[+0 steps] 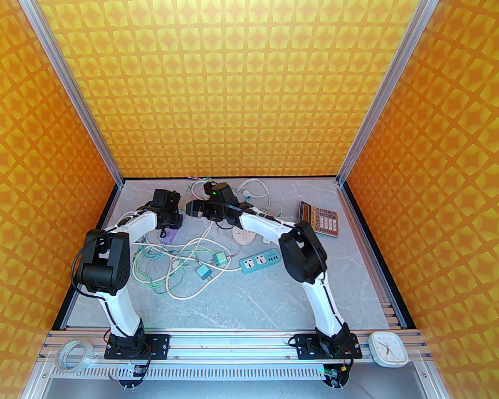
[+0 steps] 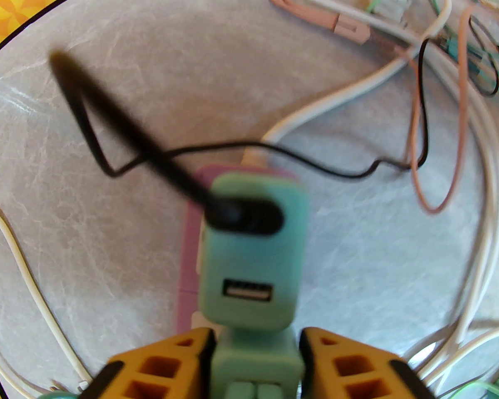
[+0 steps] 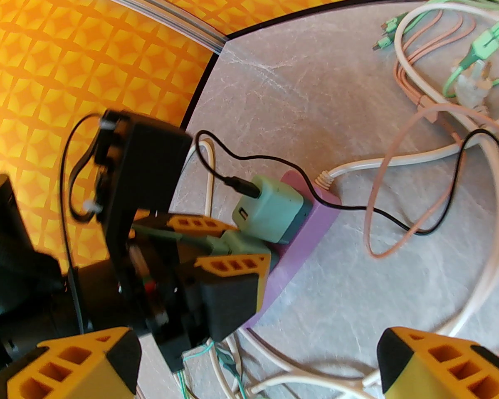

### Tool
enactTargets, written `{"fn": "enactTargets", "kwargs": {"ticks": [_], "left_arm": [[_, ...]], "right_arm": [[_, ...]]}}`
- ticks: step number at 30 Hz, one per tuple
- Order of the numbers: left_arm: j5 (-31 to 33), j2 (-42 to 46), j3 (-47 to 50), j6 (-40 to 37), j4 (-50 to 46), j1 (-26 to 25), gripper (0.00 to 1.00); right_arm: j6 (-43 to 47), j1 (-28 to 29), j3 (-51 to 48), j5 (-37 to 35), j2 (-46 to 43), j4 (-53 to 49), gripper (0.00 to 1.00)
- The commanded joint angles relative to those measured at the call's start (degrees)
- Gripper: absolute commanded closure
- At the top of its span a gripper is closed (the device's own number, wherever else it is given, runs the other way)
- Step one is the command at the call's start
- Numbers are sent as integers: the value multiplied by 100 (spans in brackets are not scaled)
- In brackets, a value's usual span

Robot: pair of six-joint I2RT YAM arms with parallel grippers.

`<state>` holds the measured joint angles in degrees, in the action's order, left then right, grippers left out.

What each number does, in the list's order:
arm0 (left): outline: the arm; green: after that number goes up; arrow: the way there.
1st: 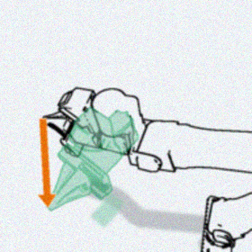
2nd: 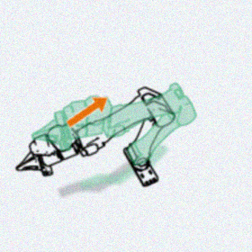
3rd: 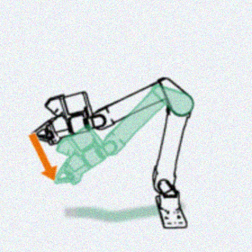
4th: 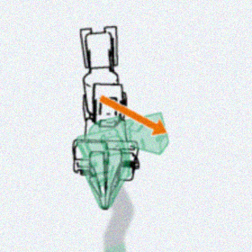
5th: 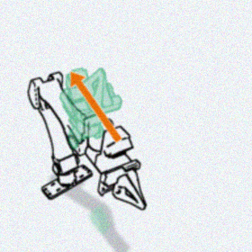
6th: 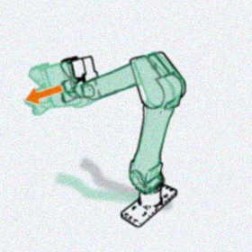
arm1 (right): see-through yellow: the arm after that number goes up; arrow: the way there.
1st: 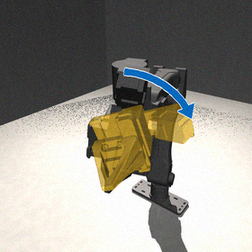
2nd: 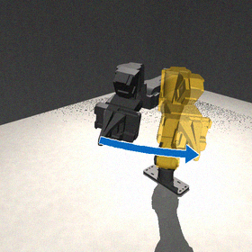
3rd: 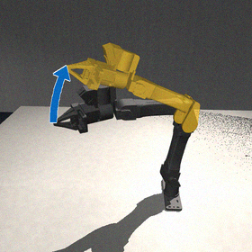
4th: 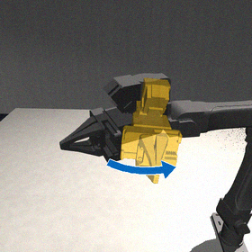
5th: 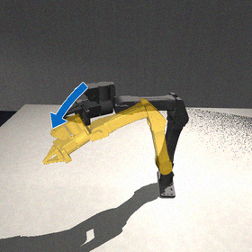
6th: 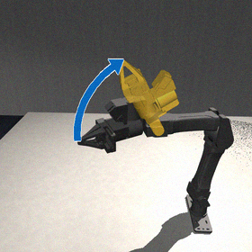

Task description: Pull the plug off the socket

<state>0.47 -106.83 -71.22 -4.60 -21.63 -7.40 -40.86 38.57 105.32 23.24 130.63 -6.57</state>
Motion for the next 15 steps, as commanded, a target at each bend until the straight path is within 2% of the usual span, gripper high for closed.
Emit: {"fn": "enactTargets", "kwargs": {"ticks": [1, 4, 6, 10, 15], "left_arm": [[-40, 152, 178, -187, -61, 35, 70], [-72, 184, 214, -189, -51, 28, 84], [-151, 244, 224, -186, -52, 20, 88], [-368, 462, 275, -129, -96, -49, 86], [-546, 576, 233, -108, -285, -373, 86]], "right_arm": [[-282, 19, 287, 157, 278, 66, 8], [-436, 19, 302, 177, 407, 248, 19], [-473, 17, 295, 196, 448, 343, 27], [-576, -3, 265, 192, 474, 414, 30], [-748, -76, -158, 110, 252, 711, 30]]}}
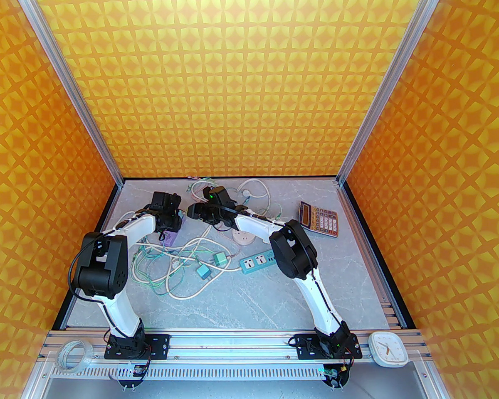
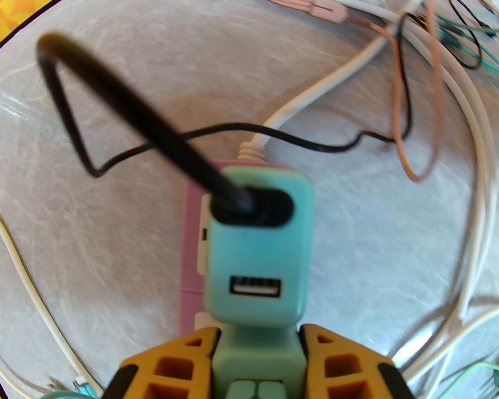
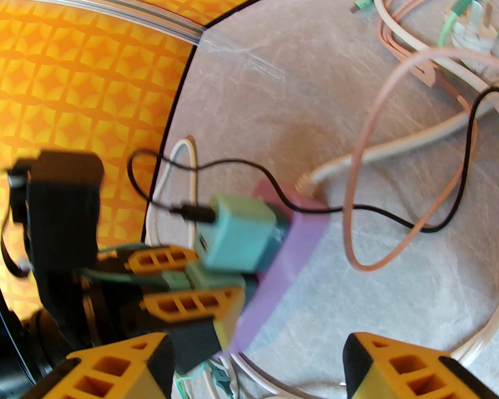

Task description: Pull the plug off the socket

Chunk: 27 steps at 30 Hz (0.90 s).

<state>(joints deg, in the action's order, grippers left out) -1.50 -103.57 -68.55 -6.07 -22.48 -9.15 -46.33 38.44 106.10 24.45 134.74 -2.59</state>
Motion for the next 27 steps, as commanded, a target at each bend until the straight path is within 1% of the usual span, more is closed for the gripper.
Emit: {"fn": "enactTargets", "kwargs": {"ticks": [1, 2, 4, 5, 7, 8, 17, 21, 27], "left_arm": [[-366, 249, -48, 53, -237, -274, 86], [-369, 257, -34, 53, -240, -341, 86], [-364, 292, 21, 57, -215, -422, 86], [-360, 302, 45, 61, -198, -438, 86], [-358, 265, 57, 57, -182, -439, 86], [-353, 236, 38, 54, -208, -437, 86], [-334, 155, 16, 40, -222, -439, 86], [-298, 110, 1, 29, -231, -439, 86], [-254, 27, -52, 26, -244, -439, 87]], "right_arm": [[-241, -81, -316, -8, -213, 362, 31], [-268, -90, -372, -1, -239, 364, 31], [-296, -99, -436, 35, -257, 337, 40], [-307, -99, -436, 46, -246, 321, 41], [-351, -108, -425, 46, -177, 305, 53], [-393, -103, -431, 55, -142, 335, 54], [-843, -126, -505, 372, 119, 931, 54], [-1027, -135, -422, 517, 295, 1025, 54], [-1069, -126, -626, 482, 349, 1057, 54]]}}
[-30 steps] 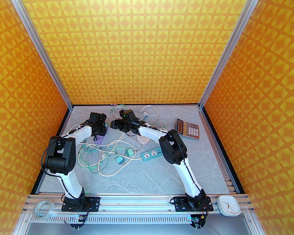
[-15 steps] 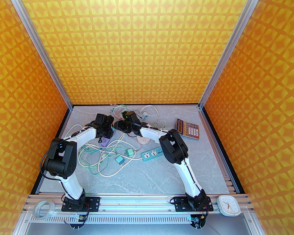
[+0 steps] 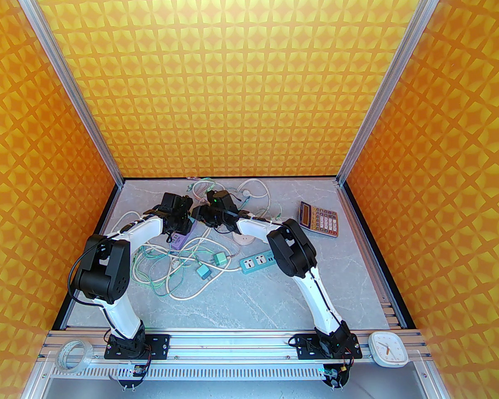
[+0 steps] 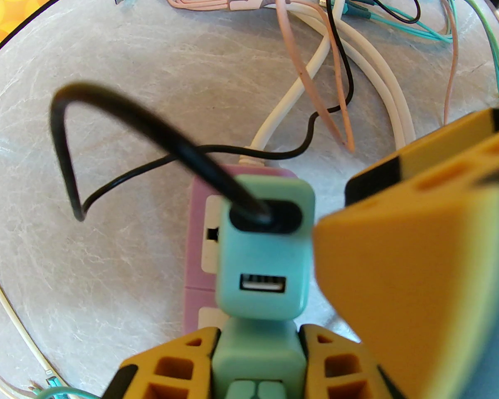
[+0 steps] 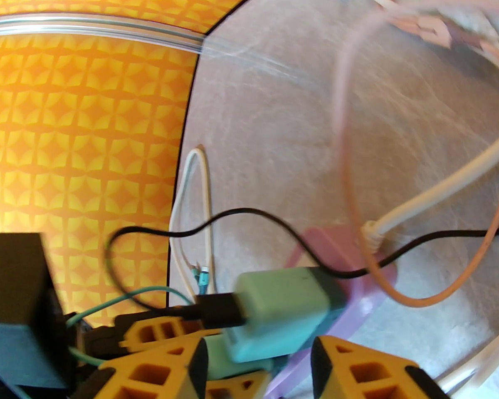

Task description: Pull the plug off the socket

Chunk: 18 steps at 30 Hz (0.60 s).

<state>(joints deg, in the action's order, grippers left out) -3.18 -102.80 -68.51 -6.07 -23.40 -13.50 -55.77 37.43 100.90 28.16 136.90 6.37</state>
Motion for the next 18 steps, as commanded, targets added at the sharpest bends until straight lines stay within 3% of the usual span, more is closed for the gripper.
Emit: {"fn": "enactTargets", "kwargs": {"ticks": [1, 9, 18], "left_arm": [[-83, -71, -62, 26, -150, -4, 87], [-56, -76, -159, 22, -253, -4, 91], [2, 509, -330, 133, -581, 96, 91]], "right_arm": [[-140, -25, -108, 111, 148, 163, 54], [-17, -25, 163, -83, 363, -308, 54], [268, -19, 123, -270, 220, -636, 53]]}}
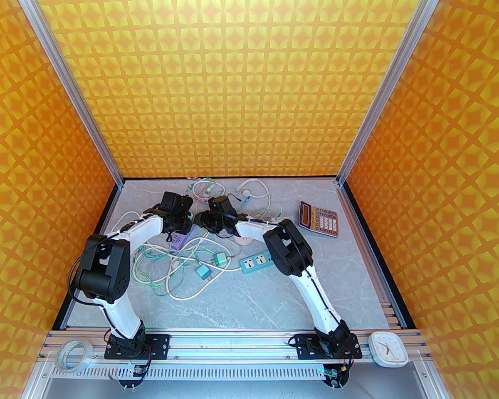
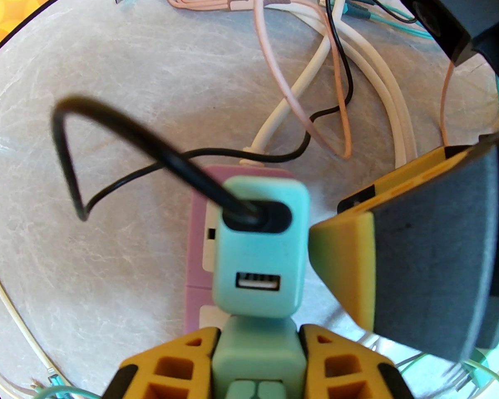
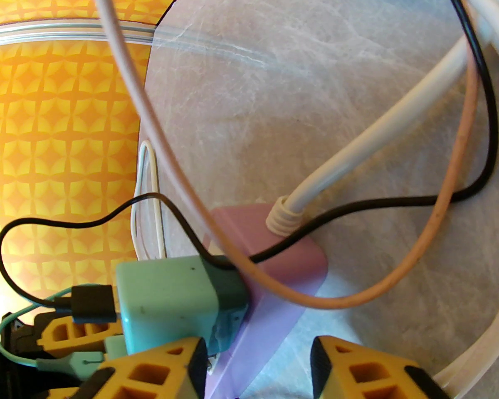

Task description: Pull the plug off the socket

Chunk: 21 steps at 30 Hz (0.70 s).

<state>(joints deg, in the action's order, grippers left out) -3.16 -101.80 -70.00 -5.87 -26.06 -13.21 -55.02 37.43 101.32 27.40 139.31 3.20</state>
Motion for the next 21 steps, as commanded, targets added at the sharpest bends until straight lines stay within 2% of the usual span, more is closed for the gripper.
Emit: {"fn": "enactTargets", "kwargs": {"ticks": [1, 6, 12, 17, 20, 21], "left_arm": [[-2, 512, -175, 150, -343, 104, 91], [17, 964, -31, 420, -341, 497, 91], [-24, 1062, 52, 813, -134, 1146, 89], [-297, 532, -224, 1297, -57, 1650, 89], [-681, 140, -417, 1638, 27, 1930, 86], [-847, -10, -484, 1736, 65, 2028, 86]], "right_arm": [[224, -19, 53, -206, -58, -320, 53], [400, -25, -112, -292, -429, -286, 50], [667, -25, -559, -452, -1153, -266, 41], [881, -25, -1078, -650, -1868, -283, 24], [991, -25, -1324, -719, -2245, -373, 18], [1036, -25, -1389, -757, -2367, -410, 3]]}}
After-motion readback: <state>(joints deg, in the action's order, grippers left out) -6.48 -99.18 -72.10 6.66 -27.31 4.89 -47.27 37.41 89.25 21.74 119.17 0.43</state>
